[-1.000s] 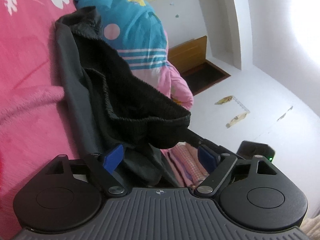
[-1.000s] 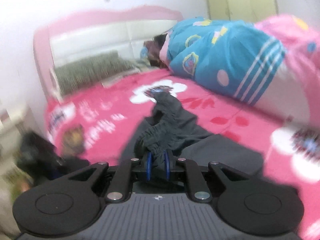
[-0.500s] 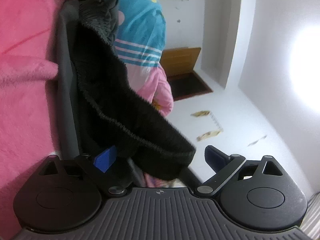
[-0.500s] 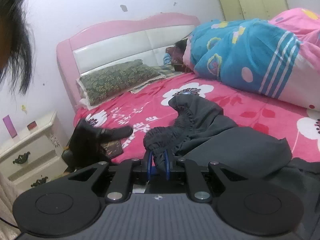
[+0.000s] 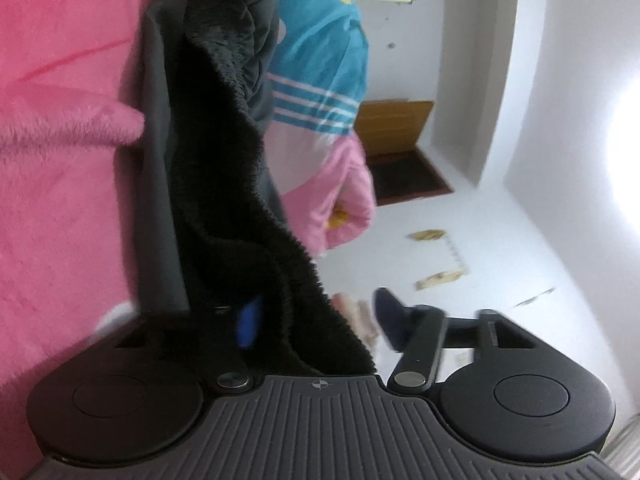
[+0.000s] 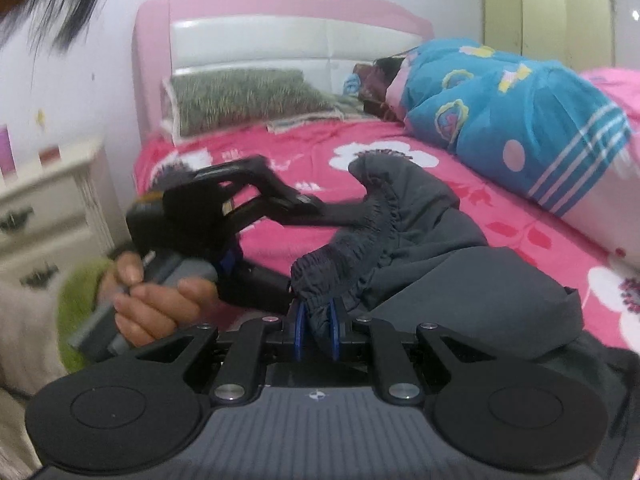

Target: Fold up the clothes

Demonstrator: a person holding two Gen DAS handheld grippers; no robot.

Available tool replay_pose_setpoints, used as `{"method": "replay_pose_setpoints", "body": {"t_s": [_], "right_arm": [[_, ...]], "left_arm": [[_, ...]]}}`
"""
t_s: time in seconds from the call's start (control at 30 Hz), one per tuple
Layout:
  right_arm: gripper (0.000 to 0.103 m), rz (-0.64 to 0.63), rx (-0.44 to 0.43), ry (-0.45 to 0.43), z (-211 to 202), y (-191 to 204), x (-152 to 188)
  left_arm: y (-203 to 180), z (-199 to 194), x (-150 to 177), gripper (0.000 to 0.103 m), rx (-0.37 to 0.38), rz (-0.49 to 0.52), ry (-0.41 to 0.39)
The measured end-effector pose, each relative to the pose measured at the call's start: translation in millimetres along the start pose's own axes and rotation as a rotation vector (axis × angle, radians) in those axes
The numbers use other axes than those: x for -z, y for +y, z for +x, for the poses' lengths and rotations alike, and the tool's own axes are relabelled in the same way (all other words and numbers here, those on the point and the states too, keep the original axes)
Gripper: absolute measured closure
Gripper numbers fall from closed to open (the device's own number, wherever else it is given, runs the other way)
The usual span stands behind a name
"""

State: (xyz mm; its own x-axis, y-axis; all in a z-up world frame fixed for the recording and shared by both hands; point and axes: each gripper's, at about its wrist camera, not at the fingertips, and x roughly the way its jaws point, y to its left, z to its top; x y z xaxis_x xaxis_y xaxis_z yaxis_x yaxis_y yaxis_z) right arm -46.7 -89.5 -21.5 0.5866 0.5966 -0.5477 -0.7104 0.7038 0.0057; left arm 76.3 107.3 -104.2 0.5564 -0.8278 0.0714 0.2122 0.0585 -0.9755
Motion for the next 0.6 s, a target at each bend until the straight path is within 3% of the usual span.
{"method": "replay_pose_setpoints", "body": {"t_s": [0.07,0.13,0.27,0.43,0.6], "right_arm": [[0.089,-0.013,0.02,0.012,1,4,1],[0.087,-0.015,0.051,0.031,-1,2,0],[0.078,-0.03,0.098,0.064,-14,-7,-10],[0.072,0.008,0.157,0.035,-28,-42,-54],[0.056,-0.078,0.122,0.091,26,-47,-114]], "left_arm": [[-2,0,2,0.075,-0.032,0.033,0.0],[-4,-3,2,0.089,-0.055,0.057,-0.007],[-14,-6,5,0.094,-0.109,0.154,-0.027],[-24,-4,14,0.096,-0.175,0.276,-0.035],[-32,-4,27,0.096,-0.235,0.397,-0.024]]}}
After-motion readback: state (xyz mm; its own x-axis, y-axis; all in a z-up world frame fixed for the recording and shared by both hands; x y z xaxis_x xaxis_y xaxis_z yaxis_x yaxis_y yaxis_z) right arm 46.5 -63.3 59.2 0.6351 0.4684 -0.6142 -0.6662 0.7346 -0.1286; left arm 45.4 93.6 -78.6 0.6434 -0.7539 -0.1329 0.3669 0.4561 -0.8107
